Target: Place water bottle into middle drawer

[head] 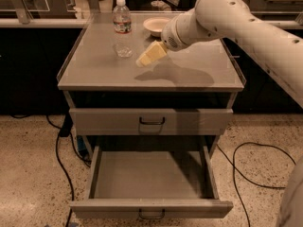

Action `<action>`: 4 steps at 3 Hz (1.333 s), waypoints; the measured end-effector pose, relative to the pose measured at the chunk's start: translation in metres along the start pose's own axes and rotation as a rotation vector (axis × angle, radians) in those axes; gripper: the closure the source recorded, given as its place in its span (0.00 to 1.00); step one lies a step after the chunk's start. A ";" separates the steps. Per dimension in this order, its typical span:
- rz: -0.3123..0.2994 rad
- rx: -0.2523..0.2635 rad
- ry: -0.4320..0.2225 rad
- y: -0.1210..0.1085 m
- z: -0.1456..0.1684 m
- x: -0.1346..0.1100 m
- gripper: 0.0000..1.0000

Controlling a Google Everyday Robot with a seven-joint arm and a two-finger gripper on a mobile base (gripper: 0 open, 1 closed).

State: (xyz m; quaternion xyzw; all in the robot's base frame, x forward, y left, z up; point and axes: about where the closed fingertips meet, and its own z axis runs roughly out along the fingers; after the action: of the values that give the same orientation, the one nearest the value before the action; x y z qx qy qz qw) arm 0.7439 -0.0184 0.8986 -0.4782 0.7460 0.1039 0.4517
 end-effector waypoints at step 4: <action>0.060 0.138 -0.065 -0.017 0.065 -0.027 0.00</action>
Offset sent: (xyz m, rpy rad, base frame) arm 0.0353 0.0132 0.0022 0.1818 -0.1421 -0.1801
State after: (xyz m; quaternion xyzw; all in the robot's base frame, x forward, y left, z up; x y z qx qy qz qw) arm 0.7986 0.0280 0.8872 -0.4197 0.7504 0.0812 0.5041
